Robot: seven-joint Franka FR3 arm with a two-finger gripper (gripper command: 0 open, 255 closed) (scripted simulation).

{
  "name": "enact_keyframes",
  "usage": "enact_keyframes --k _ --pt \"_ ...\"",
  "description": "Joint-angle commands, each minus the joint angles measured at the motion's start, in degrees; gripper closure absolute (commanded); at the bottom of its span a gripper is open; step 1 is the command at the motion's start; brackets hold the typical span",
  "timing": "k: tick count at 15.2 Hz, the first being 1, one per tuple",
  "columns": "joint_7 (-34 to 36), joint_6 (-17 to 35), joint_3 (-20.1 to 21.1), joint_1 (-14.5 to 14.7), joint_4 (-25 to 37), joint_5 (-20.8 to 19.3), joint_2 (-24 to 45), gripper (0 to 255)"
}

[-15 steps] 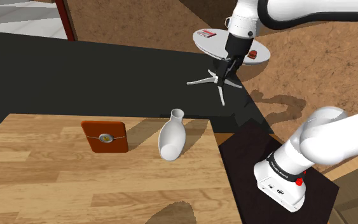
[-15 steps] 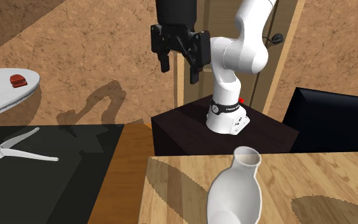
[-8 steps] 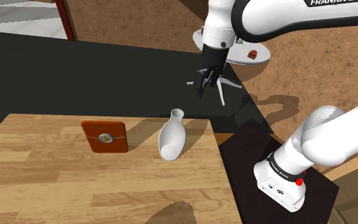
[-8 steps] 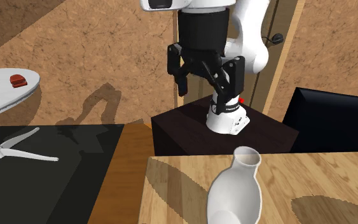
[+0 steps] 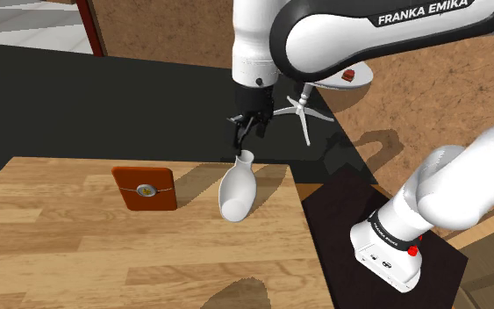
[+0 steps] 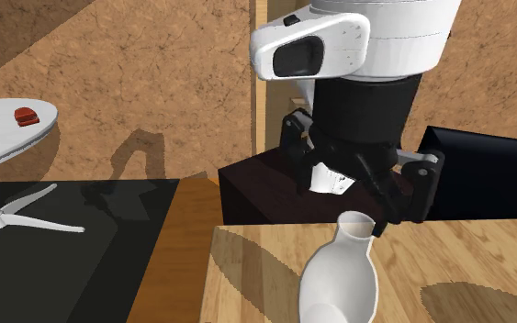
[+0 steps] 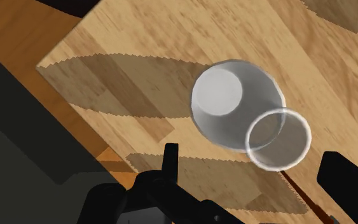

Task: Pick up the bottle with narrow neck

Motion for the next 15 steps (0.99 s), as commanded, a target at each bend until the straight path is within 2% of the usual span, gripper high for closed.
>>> enact_keyframes --k 1,10,11,15 --pt "2.6 0.4 1.7 0.7 2.1 -0.7 2.9 0" --pt "3.1 6.3 2.1 0.9 -1.9 -1.4 4.9 0" --pt "3.1 6.2 2.1 0.9 -1.9 -1.4 4.9 255" --pt "3.1 6.2 2.1 0.9 -2.0 -1.4 4.8 255"
